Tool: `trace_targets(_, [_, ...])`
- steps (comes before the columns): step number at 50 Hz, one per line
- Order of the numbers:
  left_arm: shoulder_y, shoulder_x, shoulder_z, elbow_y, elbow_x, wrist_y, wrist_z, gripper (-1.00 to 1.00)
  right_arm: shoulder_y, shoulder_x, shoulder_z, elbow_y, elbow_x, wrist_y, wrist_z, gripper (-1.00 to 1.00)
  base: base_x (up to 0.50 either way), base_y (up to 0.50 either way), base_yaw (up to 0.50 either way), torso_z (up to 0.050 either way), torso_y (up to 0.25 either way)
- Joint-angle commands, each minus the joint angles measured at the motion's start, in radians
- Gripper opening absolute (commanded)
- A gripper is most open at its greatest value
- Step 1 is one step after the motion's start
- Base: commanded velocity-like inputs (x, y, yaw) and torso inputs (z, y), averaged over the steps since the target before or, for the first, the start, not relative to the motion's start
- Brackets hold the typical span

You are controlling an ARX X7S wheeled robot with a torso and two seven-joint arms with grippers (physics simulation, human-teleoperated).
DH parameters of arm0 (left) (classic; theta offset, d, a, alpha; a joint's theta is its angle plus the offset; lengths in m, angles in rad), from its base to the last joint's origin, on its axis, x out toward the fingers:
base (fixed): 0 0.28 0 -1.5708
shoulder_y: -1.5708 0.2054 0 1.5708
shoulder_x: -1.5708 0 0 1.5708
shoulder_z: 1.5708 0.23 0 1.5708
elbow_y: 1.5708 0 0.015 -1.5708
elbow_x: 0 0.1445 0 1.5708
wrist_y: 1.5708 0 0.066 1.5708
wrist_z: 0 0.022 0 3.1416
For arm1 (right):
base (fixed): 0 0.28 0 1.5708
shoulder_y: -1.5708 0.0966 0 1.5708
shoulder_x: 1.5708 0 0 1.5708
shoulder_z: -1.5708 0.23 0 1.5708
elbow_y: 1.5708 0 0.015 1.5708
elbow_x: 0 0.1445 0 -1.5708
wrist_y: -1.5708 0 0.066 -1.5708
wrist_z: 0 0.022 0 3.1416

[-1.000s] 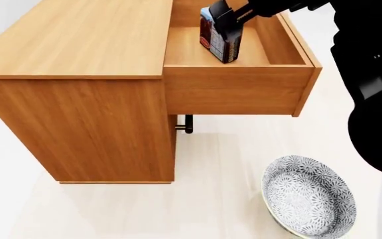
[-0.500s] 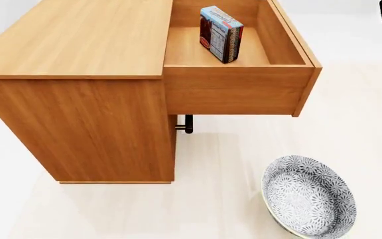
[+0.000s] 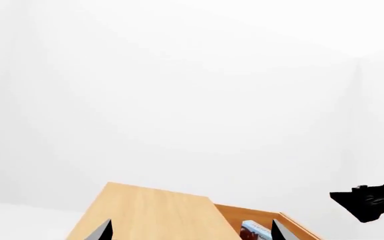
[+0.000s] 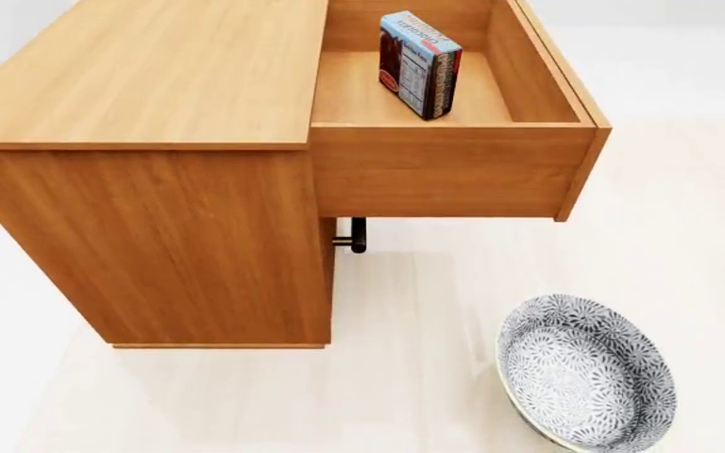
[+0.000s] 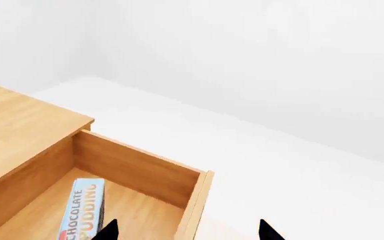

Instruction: Put the chocolate pudding in the top drawer of the cabinet and close it.

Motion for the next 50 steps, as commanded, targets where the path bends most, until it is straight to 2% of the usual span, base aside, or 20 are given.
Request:
trace_targets(1, [0.010, 0.018, -0.007, 0.000, 0.004, -0.012, 0.003, 1.00, -0.131, 0.159, 0.093, -0.165, 0.030, -0.043, 0.071, 1.00, 0.00, 0.00, 0.00, 0.000, 0.000])
trace_targets(20, [0.013, 0.027, 0.002, 0.007, 0.011, -0.005, 0.008, 1.00, -0.384, 0.284, 0.131, -0.266, 0.047, -0.138, 0.139, 1.00, 0.00, 0.00, 0.00, 0.000, 0.000])
trace_targets(36, [0.023, 0.043, 0.002, 0.009, 0.019, -0.016, 0.010, 1.00, -0.594, 0.308, 0.157, -0.232, 0.057, -0.251, 0.174, 1.00, 0.00, 0.00, 0.00, 0.000, 0.000])
trace_targets(50, [0.025, 0.033, -0.003, 0.020, 0.000, 0.003, -0.002, 1.00, -0.688, 0.287, 0.176, -0.184, 0.062, -0.317, 0.196, 1.00, 0.00, 0.00, 0.00, 0.000, 0.000])
